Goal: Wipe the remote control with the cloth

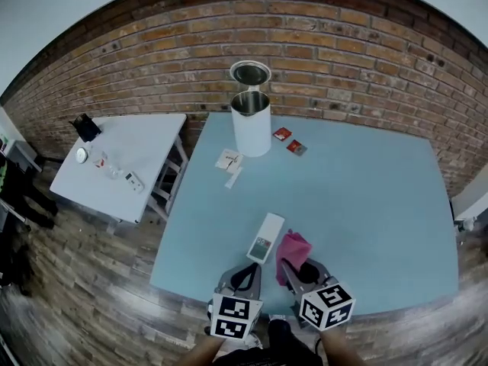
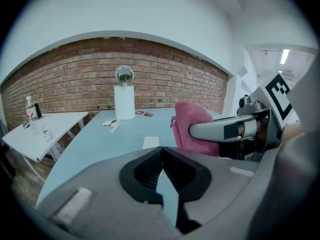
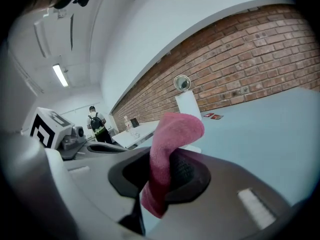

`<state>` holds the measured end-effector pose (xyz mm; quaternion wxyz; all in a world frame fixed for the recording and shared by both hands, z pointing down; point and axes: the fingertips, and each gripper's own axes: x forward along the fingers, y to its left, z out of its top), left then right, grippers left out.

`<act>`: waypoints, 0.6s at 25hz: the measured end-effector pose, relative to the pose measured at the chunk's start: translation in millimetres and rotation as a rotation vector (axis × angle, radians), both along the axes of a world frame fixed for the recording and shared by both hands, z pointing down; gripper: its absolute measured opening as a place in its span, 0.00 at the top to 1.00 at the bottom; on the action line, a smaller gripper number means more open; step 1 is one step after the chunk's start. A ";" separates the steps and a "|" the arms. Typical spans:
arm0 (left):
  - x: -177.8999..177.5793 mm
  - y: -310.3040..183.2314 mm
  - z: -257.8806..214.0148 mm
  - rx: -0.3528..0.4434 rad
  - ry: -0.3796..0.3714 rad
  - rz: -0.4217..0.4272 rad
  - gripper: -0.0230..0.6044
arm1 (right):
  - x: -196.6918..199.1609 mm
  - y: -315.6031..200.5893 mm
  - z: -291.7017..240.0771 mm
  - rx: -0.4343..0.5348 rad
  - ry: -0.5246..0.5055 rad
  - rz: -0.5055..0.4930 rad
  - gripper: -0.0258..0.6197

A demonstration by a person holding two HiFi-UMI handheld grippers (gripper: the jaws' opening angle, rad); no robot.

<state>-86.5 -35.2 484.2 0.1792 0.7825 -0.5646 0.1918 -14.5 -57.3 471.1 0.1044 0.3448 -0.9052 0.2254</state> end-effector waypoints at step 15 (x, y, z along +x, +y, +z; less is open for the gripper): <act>7.0 50.9 -43.5 0.140 0.085 0.029 0.96 | -5.4 66.8 -31.9 0.134 0.126 0.113 0.84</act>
